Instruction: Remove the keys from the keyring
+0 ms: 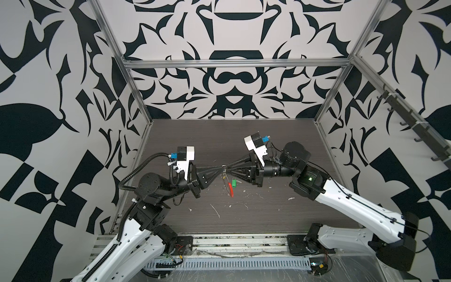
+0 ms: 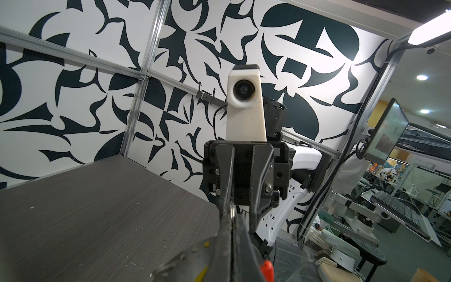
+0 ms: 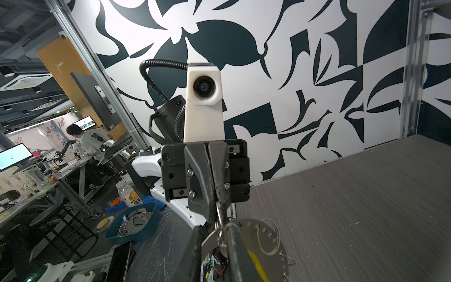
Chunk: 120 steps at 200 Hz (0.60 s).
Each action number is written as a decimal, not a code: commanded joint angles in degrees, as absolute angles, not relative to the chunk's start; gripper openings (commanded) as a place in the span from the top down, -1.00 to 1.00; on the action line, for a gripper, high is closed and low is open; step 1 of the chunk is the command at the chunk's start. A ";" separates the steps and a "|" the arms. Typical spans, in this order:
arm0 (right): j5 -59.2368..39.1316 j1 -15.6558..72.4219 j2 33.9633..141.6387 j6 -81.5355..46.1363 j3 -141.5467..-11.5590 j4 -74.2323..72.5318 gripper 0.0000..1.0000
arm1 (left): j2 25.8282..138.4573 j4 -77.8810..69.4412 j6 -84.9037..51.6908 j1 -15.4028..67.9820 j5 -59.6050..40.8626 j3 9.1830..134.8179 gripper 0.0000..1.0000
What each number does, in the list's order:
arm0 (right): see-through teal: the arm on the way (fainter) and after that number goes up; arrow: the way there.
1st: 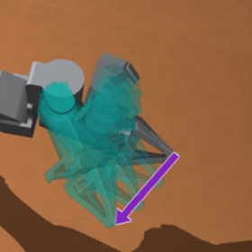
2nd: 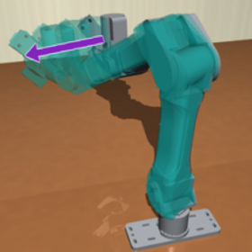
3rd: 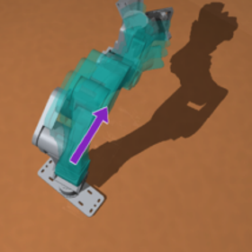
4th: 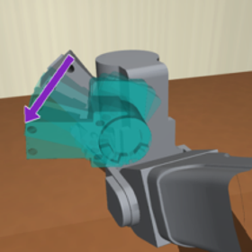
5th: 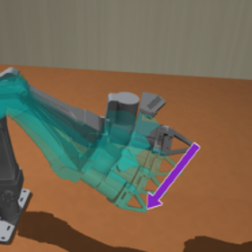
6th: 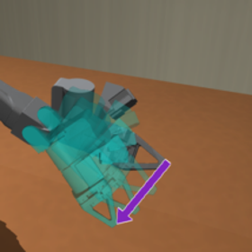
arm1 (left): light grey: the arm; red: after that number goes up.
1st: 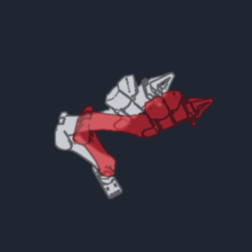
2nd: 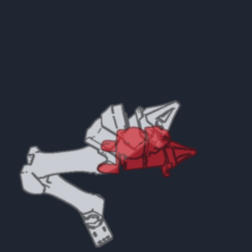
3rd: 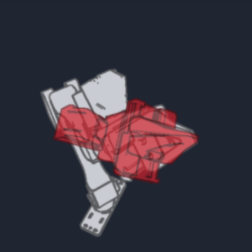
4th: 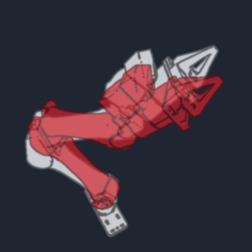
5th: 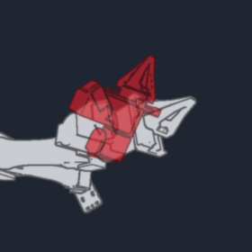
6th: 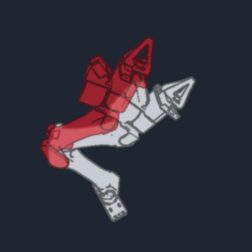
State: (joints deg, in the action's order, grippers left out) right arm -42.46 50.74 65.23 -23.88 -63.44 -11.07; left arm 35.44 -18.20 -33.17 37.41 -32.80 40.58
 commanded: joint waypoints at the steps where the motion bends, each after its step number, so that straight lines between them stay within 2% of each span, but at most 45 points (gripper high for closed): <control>1: -43.13 50.68 65.21 -24.07 -63.74 -14.41 0.60 | 35.42 -20.83 -33.57 37.35 -32.70 40.34 1.00; 39: -42.84 50.67 65.30 -24.08 -63.81 -14.44 0.71 | 35.80 -21.08 -33.88 37.35 -32.96 40.44 1.00; 82: -42.28 50.71 65.21 -23.86 -63.90 -13.59 1.00 | 36.28 -21.39 -34.52 37.35 -33.21 40.49 1.00; 120: -40.72 50.65 64.63 -22.57 -64.85 -10.28 1.00 | 36.76 -20.12 -35.33 37.33 -33.80 41.15 1.00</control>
State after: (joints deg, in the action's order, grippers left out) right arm -41.78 50.57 65.69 -24.03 -63.44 -11.00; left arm 36.62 -19.07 -34.15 37.39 -33.12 40.58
